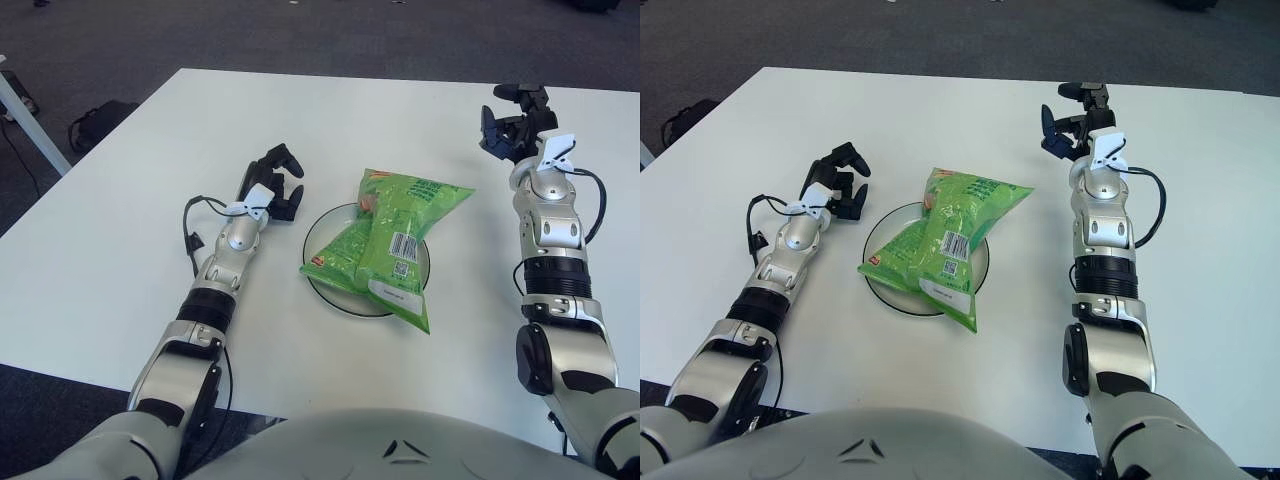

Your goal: Put the snack into the plate.

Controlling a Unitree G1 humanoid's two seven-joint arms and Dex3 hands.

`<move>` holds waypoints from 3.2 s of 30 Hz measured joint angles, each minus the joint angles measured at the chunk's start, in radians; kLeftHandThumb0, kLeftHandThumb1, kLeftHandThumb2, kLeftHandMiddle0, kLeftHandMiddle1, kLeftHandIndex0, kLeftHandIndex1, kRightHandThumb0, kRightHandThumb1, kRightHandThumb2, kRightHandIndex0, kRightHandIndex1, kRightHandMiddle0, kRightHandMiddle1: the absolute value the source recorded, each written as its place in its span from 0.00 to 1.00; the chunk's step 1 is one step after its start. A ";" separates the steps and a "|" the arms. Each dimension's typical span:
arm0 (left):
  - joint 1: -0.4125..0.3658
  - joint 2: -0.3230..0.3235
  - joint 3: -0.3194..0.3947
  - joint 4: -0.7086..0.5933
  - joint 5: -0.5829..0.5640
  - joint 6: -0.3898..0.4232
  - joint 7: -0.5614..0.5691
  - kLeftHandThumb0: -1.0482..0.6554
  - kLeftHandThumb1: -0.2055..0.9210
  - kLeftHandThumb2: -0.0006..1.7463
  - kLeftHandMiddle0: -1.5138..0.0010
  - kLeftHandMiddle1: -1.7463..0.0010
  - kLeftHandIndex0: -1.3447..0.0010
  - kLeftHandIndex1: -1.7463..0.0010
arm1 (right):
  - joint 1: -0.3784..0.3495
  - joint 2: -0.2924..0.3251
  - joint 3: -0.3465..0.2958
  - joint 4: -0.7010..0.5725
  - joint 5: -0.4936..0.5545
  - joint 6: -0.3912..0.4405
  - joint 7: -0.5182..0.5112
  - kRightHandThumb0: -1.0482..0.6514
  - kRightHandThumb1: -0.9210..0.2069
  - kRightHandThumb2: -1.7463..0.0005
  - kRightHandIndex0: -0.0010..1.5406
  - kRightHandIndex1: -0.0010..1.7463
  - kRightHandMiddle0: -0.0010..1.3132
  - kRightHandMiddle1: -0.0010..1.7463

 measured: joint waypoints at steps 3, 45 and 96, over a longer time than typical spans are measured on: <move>-0.002 -0.001 0.002 0.006 0.000 -0.003 0.001 0.32 0.40 0.80 0.15 0.00 0.50 0.00 | 0.003 0.015 -0.007 0.000 0.010 -0.006 -0.010 0.62 0.23 0.48 0.25 0.98 0.09 1.00; -0.024 -0.012 0.035 0.068 -0.001 -0.085 0.019 0.32 0.41 0.80 0.14 0.00 0.51 0.00 | 0.034 -0.023 0.085 0.516 -0.185 -0.716 -0.294 0.61 0.45 0.38 0.43 0.79 0.32 1.00; -0.019 -0.064 0.174 0.085 -0.156 -0.189 0.095 0.32 0.41 0.79 0.17 0.00 0.51 0.00 | 0.222 0.023 -0.005 0.255 0.076 -0.400 -0.034 0.61 0.73 0.14 0.56 0.87 0.43 1.00</move>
